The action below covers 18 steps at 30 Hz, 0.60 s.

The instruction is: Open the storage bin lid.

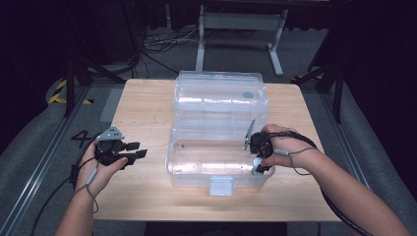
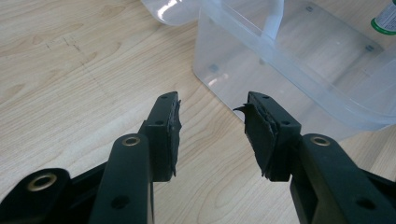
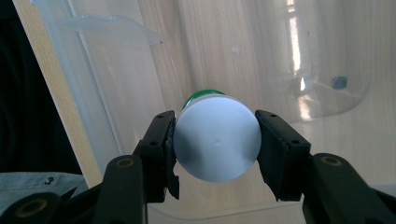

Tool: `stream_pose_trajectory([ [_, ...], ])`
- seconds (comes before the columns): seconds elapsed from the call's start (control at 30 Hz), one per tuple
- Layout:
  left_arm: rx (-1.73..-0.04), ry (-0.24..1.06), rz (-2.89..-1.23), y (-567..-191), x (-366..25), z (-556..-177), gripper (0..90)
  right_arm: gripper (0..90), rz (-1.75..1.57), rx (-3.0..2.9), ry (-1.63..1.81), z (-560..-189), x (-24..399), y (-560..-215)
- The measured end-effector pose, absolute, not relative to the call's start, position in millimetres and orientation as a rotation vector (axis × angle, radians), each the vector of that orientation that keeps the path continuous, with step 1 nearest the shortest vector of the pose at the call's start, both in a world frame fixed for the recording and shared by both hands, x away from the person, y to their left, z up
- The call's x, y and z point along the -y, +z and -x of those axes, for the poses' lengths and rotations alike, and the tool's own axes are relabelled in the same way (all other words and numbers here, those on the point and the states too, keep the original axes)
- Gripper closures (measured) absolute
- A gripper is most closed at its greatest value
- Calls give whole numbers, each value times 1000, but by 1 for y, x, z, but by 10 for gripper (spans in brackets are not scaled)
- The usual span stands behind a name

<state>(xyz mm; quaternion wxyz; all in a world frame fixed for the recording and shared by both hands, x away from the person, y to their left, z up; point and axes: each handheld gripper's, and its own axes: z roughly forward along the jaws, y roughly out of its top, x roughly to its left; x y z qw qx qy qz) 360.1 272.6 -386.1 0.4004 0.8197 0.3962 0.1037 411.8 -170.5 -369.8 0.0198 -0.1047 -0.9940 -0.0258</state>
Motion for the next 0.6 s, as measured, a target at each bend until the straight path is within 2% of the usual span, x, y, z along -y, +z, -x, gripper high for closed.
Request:
stream_pose_trajectory([
  [0.6, -1000, 260, -2087, -388, -271, -361, 558, 507, 309, 3053, -66, -413, 170, -388],
])
